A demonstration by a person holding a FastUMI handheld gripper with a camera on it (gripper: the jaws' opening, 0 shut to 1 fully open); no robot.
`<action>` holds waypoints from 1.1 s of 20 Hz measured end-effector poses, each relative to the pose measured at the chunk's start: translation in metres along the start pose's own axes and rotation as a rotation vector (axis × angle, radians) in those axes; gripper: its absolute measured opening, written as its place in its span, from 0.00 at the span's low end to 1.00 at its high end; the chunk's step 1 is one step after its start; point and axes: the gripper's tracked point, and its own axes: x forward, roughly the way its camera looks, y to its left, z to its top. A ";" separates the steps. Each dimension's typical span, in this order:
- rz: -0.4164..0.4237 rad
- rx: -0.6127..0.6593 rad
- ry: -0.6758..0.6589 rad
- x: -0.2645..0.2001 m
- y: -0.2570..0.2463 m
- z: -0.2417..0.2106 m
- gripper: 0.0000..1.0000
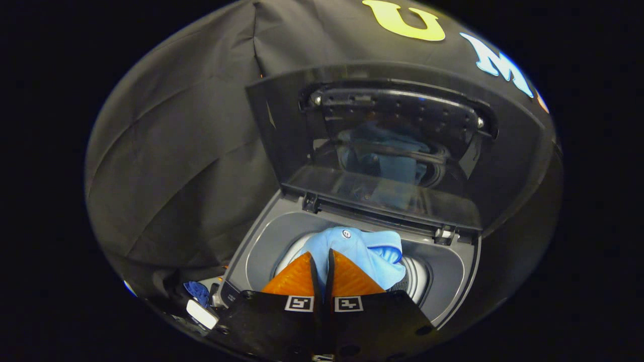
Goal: Put the clothes into the washing machine and then close the washing machine lid.
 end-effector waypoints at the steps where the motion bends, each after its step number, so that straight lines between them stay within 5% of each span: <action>1: -0.010 0.007 0.013 0.003 -0.003 -0.004 0.01; 13: -0.025 0.083 0.013 0.011 -0.022 -0.016 0.02; 17: -0.020 0.094 0.041 0.007 -0.020 -0.026 0.97; 22: -0.003 0.059 0.025 -0.006 -0.014 -0.019 0.98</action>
